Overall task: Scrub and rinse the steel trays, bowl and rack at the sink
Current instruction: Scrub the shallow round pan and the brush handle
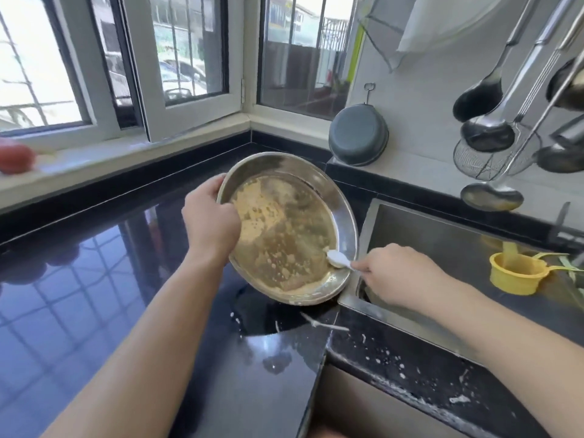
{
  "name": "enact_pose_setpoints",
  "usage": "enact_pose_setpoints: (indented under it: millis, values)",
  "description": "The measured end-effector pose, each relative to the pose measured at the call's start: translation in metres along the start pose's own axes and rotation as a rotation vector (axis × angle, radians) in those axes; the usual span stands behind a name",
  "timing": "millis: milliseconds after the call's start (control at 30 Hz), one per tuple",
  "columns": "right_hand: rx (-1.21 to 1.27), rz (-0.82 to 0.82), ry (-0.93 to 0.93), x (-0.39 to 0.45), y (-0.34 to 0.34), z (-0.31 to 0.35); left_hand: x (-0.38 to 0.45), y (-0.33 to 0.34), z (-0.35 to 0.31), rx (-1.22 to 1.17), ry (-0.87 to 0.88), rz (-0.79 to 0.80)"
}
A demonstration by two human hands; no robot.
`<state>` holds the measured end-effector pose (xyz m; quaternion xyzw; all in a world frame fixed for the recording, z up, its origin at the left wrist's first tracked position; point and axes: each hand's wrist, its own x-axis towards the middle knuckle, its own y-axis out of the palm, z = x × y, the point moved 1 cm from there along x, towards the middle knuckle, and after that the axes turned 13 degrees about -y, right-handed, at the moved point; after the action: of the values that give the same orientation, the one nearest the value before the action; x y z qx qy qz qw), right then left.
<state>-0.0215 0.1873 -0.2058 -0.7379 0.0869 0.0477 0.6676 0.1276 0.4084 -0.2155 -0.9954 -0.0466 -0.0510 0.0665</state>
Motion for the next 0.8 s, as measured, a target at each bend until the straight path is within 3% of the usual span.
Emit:
enact_pose_setpoints:
  millis: [133, 233, 400, 500, 567, 800]
  values:
    - [0.102, 0.235, -0.198, -0.018, -0.011, 0.032, -0.004, 0.004, -0.007, 0.027, 0.047, 0.015]
    - [-0.055, 0.31, -0.156, -0.002, -0.027, 0.015, -0.007, 0.006, -0.01, 0.064, 0.012, 0.019]
    - [-0.283, 0.097, 0.042, 0.051, -0.051, -0.019, -0.008, 0.007, -0.011, 0.101, -0.012, 0.027]
    - [-0.55, -0.073, -0.012, 0.06, -0.058, -0.017, -0.011, 0.006, -0.017, 0.167, -0.01, 0.016]
    - [-0.6, -0.043, -0.073, 0.051, -0.05, -0.016, -0.014, 0.005, -0.02, 0.202, 0.0, 0.007]
    - [-0.05, 0.374, -0.216, -0.007, -0.037, 0.004, -0.018, 0.007, -0.02, 0.264, 0.026, -0.018]
